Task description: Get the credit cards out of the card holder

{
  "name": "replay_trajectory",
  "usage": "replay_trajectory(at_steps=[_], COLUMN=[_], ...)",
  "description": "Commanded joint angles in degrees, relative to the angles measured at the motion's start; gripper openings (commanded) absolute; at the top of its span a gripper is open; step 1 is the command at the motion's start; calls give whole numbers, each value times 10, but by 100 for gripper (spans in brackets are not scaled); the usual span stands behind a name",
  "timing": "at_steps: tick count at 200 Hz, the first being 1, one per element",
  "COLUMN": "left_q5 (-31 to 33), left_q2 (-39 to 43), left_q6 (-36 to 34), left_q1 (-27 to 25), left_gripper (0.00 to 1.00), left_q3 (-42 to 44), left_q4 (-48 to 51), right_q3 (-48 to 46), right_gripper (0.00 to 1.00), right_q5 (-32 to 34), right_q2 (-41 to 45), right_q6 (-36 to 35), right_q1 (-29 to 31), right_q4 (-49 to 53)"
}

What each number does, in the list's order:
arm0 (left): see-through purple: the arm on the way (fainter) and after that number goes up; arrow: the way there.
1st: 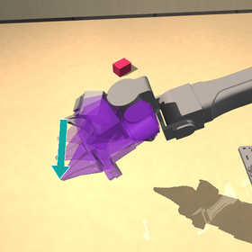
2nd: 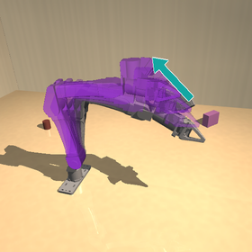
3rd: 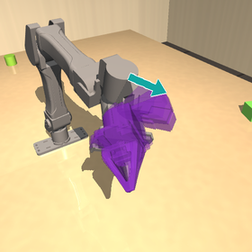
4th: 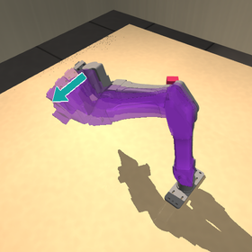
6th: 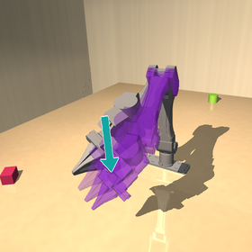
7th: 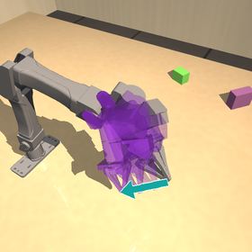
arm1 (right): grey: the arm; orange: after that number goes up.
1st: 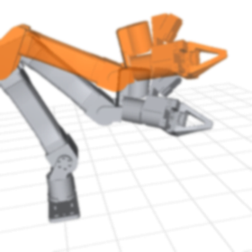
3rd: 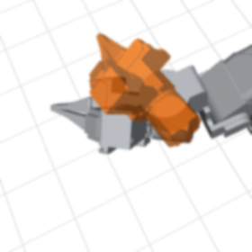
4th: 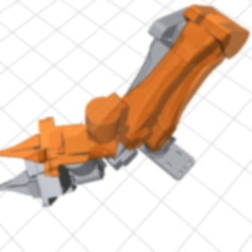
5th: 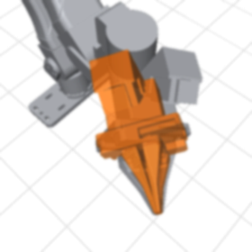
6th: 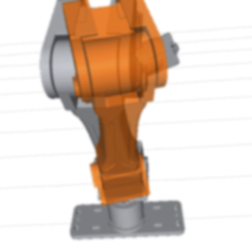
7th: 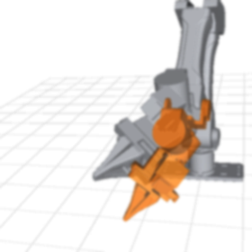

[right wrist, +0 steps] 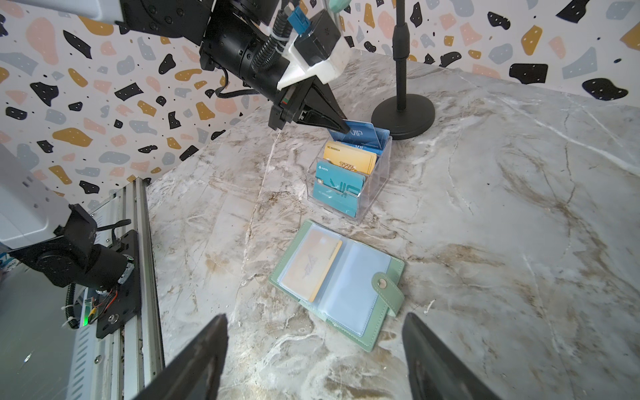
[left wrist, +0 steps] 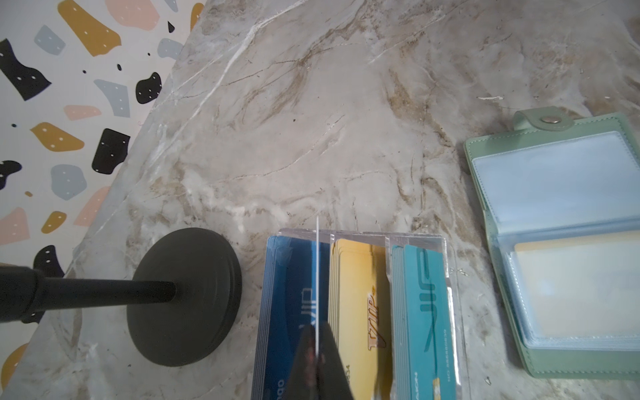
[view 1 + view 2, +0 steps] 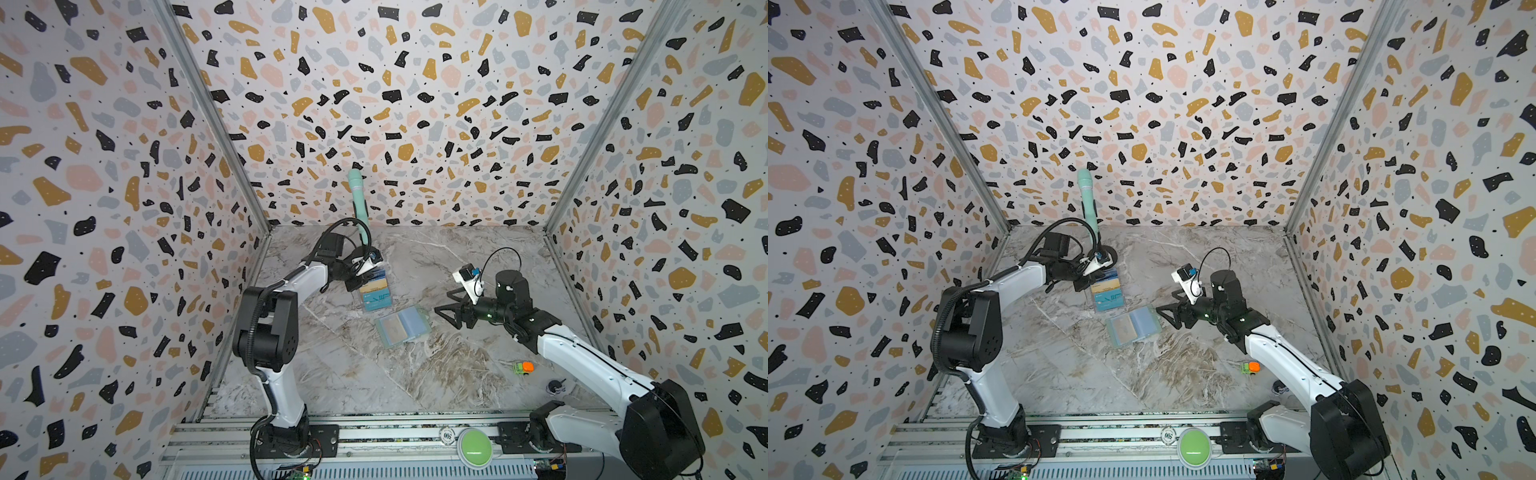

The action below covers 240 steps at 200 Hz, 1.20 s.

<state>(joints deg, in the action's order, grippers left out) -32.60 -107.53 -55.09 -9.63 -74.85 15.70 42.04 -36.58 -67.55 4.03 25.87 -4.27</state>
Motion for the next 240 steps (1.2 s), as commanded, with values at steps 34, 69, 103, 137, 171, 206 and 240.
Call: replay_trajectory(at_steps=[34,69,103,137,171,206,240], left_q5=[-14,-14,-13,-10,-10,-10,-9], left_q2=[-10,-18,-23,-29,-32,-33,-34], left_q6=[-8,-8,-5,2,6,14,19], left_q1=[8,9,9,9,9,9,9], left_gripper=[1,3,3,4,8,13,15], left_q3=[8,2,-2,-4,-8,-9,-11], left_q4=[-13,-5,-1,-2,0,-3,-5], right_q3=[7,7,6,6,5,4,3], right_gripper=[79,79,79,79,79,79,79], right_q5=[-1,-2,-1,0,1,2,2], right_q2=[4,3,4,6,7,9,9], right_q6=[-2,-2,-2,-3,-4,-4,-4], right_q1=[-2,-2,-2,-1,-2,-2,-1], right_q4=[4,4,5,5,6,5,5])
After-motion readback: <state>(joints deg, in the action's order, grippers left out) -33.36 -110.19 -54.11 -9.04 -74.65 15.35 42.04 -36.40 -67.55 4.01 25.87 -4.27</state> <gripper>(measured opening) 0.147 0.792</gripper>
